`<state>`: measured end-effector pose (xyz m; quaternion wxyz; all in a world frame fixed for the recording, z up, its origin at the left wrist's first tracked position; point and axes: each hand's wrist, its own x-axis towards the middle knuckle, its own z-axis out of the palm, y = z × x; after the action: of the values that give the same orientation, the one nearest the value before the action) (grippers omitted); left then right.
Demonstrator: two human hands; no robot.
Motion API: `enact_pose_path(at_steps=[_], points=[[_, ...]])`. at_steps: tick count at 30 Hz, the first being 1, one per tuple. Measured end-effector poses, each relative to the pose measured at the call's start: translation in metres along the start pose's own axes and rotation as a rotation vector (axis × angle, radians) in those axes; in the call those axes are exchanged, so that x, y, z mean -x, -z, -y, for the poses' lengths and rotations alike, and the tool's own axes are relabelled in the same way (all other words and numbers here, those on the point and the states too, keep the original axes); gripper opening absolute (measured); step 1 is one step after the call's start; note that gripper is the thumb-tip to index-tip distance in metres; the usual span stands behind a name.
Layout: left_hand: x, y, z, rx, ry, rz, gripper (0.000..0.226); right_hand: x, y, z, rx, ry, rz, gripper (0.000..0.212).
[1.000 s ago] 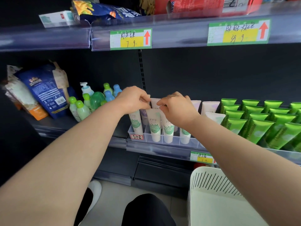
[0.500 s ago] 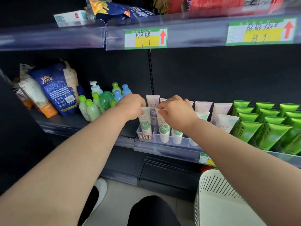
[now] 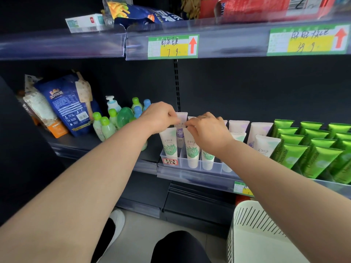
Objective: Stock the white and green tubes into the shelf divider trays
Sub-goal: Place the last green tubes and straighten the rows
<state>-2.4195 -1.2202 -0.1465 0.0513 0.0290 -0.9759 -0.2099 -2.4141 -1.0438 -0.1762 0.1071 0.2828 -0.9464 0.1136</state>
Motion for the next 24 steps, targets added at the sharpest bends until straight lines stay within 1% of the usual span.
enact_pose_path(at_steps=[2, 3, 4, 6, 8, 9, 15, 21, 24], points=[[-0.014, -0.002, -0.003, -0.025, 0.003, -0.082, 0.016, 0.001, 0.001, -0.003, 0.013, 0.005, -0.013, 0.029], [-0.021, -0.004, -0.003, -0.069, 0.007, -0.090, 0.021, 0.001, 0.002, -0.006, 0.020, 0.008, -0.024, 0.028], [-0.029, -0.005, -0.004, -0.130, 0.011, -0.072, 0.027, 0.001, 0.003, -0.008, 0.014, 0.008, -0.033, 0.028], [-0.040, -0.006, -0.005, -0.227, 0.034, 0.021, 0.035, -0.001, 0.006, -0.012, -0.019, 0.007, -0.035, 0.031], [-0.048, -0.010, -0.008, -0.270, 0.047, 0.124, 0.033, -0.003, 0.007, -0.015, -0.047, 0.010, -0.032, 0.031], [-0.050, -0.013, -0.009, -0.284, 0.050, 0.146, 0.032, -0.004, 0.007, -0.016, -0.054, 0.012, -0.029, 0.030], [-0.053, -0.018, -0.009, -0.305, 0.077, 0.046, 0.030, -0.005, 0.002, -0.020, -0.051, -0.012, 0.008, 0.028], [-0.045, -0.014, 0.002, -0.302, 0.107, 0.039, 0.032, -0.002, -0.003, -0.016, -0.051, -0.021, 0.026, 0.028], [-0.042, -0.013, 0.002, -0.283, 0.104, 0.053, 0.027, 0.001, -0.002, -0.015, -0.048, -0.017, 0.029, 0.030]])
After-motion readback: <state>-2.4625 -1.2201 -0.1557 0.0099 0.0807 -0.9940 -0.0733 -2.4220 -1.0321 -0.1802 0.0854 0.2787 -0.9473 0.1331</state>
